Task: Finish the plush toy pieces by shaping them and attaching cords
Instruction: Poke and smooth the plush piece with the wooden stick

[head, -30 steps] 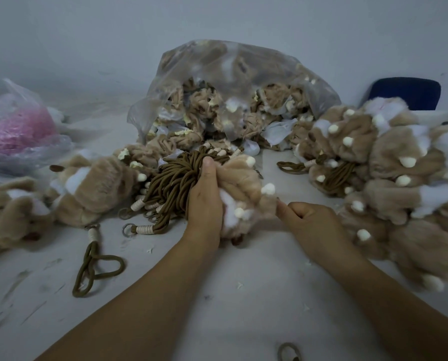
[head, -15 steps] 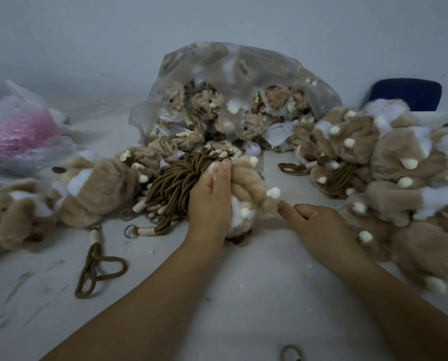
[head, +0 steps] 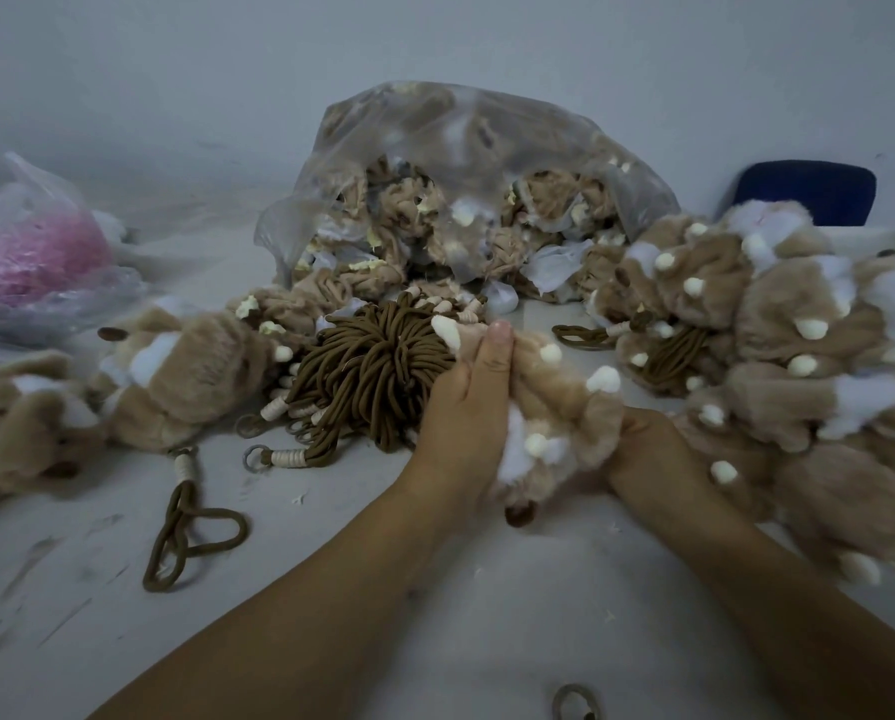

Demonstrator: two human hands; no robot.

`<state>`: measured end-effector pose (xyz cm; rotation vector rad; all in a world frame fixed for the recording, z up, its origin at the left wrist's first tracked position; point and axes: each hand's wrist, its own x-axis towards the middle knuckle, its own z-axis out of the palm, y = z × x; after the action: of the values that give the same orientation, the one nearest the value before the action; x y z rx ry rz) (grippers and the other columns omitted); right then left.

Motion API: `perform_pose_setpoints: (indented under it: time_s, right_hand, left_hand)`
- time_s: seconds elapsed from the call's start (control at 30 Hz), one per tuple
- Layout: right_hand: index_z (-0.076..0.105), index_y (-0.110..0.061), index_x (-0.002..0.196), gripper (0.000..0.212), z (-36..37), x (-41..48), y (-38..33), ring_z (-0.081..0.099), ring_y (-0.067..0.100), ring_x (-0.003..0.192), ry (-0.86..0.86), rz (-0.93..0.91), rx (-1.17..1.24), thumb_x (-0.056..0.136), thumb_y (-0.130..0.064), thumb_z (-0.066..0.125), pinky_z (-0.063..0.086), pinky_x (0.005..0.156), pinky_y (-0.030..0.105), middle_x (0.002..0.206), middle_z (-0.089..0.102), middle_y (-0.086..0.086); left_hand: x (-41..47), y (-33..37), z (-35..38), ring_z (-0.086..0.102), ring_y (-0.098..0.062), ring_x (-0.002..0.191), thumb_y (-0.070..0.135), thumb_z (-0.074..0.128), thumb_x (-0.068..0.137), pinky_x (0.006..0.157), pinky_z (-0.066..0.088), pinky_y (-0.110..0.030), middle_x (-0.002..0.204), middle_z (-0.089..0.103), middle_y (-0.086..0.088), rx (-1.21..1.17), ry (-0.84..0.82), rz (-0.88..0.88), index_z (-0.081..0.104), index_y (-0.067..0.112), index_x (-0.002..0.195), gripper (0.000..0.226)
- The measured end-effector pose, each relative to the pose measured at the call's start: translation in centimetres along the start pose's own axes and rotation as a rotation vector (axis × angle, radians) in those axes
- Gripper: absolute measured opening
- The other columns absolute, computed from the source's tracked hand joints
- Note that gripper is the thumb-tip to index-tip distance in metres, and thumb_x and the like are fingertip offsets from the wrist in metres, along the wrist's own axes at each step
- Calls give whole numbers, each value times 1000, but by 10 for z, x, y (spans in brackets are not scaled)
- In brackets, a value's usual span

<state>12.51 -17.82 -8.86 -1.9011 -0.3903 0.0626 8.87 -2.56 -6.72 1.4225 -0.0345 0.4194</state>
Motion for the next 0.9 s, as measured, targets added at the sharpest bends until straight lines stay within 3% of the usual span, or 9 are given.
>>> perform_pose_setpoints:
  time_s: [0.1,0.17,0.27,0.4,0.53,0.63,0.7,0.77,0.9]
  right_hand:
    - [72,-10,81,39,6,1,4,68,31,74,38,-8,-85,84,-46,61,54,71,49,75,70,16]
    - [66,2,83,56,7,3,7,58,22,61,53,-14,-190,85,-52,54,48,60,35,65,62,12]
    - [57,0,69,64,5,3,5,38,11,55,114,-34,-291,76,-63,48,29,52,29,58,43,3]
    - [30,-8,59,74,-2,3,1,25,8,45,144,-63,-373,66,-81,41,20,43,24,51,24,-2]
    - [36,-5,60,84,-7,0,-4,27,7,45,110,-114,-416,62,-89,40,22,46,28,50,28,-3]
    - [48,-1,63,74,-7,0,-2,33,7,50,79,-122,-368,70,-75,46,28,47,30,52,37,4]
    - [59,5,74,58,-4,1,3,42,12,59,19,-90,-292,85,-52,54,36,53,32,64,54,22]
    - [61,6,78,42,0,2,6,46,16,63,15,-63,-255,90,-34,55,37,57,32,73,59,26]
    - [54,3,67,55,5,1,6,35,9,53,56,-36,-262,86,-49,55,27,49,26,55,39,3]
  left_hand:
    - [1,-6,-3,71,-9,90,50,42,99,80,54,-22,86,76,4,11,43,4,75,31,83,41]
    - [2,-7,-7,71,-6,90,48,39,102,79,53,-19,86,76,8,39,63,35,76,42,82,42]
    - [4,-7,-16,70,-2,91,54,40,97,72,50,-9,90,76,9,17,134,65,76,32,87,43]
    - [10,-2,-25,70,-1,92,57,43,92,76,51,-11,91,76,10,5,221,83,76,29,87,44]
    - [10,2,-26,69,-3,72,50,48,87,62,50,-13,71,73,5,74,131,5,76,30,69,39]
    - [6,2,-21,65,-1,63,46,46,84,58,49,-13,61,68,7,113,48,-22,71,31,60,38]
    - [4,3,-15,62,-1,62,45,43,86,58,49,-14,60,65,7,128,30,-7,67,27,59,40]
    - [3,1,-12,62,-3,64,46,42,87,62,50,-20,62,65,5,152,42,-12,64,26,61,40]
    - [4,-8,-16,69,-4,79,46,41,99,75,50,-26,79,74,8,215,106,9,71,26,76,42]
